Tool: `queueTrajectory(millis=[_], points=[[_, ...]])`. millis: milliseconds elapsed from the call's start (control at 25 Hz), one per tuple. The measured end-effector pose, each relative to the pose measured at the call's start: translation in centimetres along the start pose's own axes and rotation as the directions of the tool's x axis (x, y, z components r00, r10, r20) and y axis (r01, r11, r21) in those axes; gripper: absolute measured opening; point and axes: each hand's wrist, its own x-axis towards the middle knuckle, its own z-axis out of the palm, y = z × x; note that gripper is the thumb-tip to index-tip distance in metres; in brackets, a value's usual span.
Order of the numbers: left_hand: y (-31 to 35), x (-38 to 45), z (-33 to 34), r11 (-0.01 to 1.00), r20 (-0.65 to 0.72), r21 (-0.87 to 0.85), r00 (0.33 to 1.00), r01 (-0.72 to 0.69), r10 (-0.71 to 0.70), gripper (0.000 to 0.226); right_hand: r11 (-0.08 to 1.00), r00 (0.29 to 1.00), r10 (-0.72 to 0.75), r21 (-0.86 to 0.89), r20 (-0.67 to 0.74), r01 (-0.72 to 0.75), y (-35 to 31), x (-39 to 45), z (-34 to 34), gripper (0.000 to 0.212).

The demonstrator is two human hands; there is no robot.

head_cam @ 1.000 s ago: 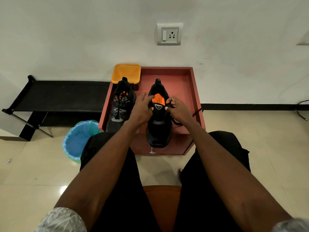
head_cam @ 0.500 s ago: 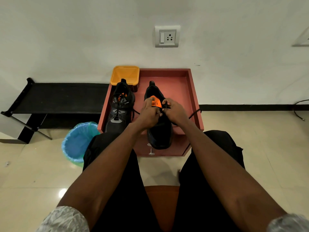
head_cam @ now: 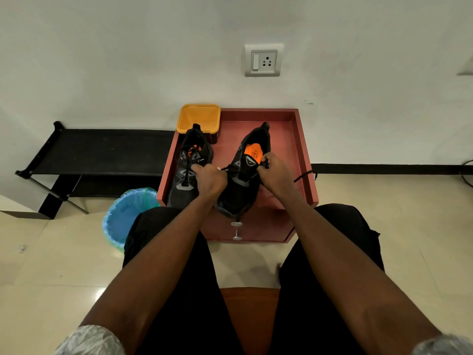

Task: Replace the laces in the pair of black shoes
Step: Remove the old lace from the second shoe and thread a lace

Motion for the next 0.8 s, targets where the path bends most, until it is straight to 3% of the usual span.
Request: queueTrajectory(millis=[40,120,200,240,320,440,560,680,800], points=[[0.1,-0.1,0.0,0.999,-0.042,0.029,0.999,-0.024,0.025,0.019,1.0,1.0,-0.004,0.0,0.001,0.004,-0.2,0.0,0.1,0.016],[0.7,-0.1,0.1,0.955,-0.104,0.094,0.951,-0.282,0.291,0.021,0.999,1.0,-0.027,-0.019,0.011,0.027,-0.4,0.0,0.2,0.021],[1.6,0.0,0.7,0.85,0.05,0.125,0.859,-0.512,0.51,0.025,0.994,0.996,-0.085,-0.074,0.024,0.086,-0.6,0.0,0.2,0.024],[1.9,0.0,1.2,0.815,0.171,0.134,0.824,-0.563,0.541,0.027,0.99,0.993,-0.111,-0.087,0.031,0.114,-0.7,0.0,0.3,0.024],[1.9,-0.1,2.1,0.778,0.377,0.234,0.792,-0.584,0.481,0.032,0.987,0.991,-0.129,-0.087,0.037,0.132,-0.8,0.0,0.5,0.023],[1.7,0.0,2.8,0.733,0.472,0.336,0.779,-0.591,0.412,0.035,0.985,0.991,-0.13,-0.111,0.031,0.132,-0.8,-0.1,0.6,0.026],[1.4,0.7,2.2,0.771,0.422,0.195,0.762,-0.606,0.491,0.019,0.988,0.993,-0.113,-0.099,0.034,0.116,-0.8,0.0,0.5,0.022],[1.0,1.0,1.2,0.816,0.377,0.066,0.772,-0.574,0.512,0.022,0.988,0.993,-0.111,-0.107,0.039,0.115,-0.7,0.0,0.2,0.02],[0.8,0.9,0.7,0.861,0.201,-0.106,0.837,-0.498,0.509,0.016,0.988,0.994,-0.111,-0.105,0.002,0.11,-0.8,0.0,-0.1,0.023]])
